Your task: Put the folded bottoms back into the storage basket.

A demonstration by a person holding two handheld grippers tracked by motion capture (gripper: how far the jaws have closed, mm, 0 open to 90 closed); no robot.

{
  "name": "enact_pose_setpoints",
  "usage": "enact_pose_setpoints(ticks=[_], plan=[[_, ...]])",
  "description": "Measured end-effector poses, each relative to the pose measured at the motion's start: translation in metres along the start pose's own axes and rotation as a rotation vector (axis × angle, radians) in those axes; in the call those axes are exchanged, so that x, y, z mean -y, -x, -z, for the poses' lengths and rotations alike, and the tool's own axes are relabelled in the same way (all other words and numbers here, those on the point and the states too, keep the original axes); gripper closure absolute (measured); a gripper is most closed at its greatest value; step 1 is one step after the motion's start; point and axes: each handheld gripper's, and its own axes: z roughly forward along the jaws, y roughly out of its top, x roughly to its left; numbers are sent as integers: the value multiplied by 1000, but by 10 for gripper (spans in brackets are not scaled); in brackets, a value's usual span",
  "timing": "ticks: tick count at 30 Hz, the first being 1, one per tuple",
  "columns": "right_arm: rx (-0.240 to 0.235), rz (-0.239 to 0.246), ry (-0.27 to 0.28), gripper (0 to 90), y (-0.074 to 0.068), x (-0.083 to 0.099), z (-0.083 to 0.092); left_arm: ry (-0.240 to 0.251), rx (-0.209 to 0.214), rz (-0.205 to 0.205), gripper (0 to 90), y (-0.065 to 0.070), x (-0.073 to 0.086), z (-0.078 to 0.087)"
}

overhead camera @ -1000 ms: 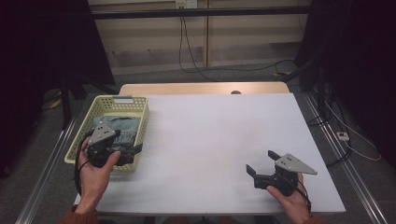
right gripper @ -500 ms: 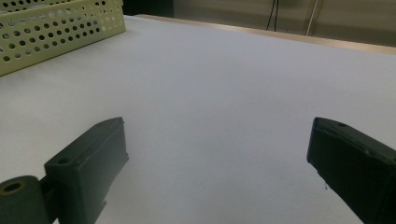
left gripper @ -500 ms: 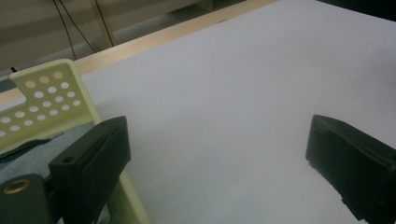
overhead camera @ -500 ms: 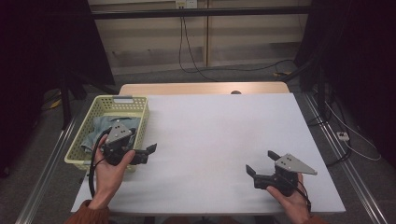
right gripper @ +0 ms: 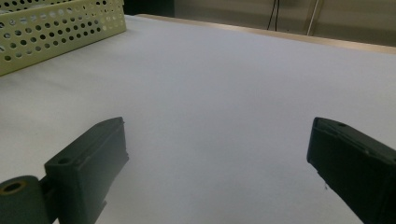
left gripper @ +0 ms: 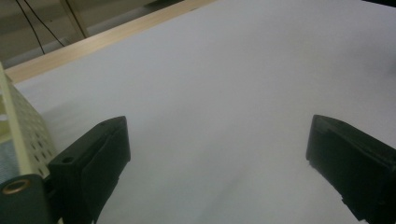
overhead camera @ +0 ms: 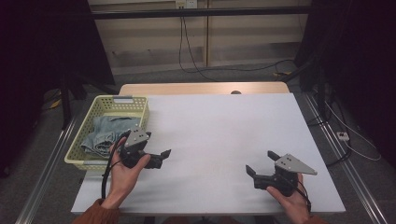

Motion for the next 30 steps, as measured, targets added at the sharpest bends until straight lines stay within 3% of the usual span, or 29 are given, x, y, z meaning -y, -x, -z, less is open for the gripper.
enact_pose_setpoints(ticks=[6,16,24,30], plan=[[1,0,0,50,0,0,0,3,26,7,64,7,9,-9],[1,0,0,51,0,0,0,-6,49,65,62,8,26,-17],[2,-3,0,51,0,0,1,-16,55,29,61,18,36,-19],[0,-4,-1,51,-1,0,1,-13,50,28,60,26,44,-22]])
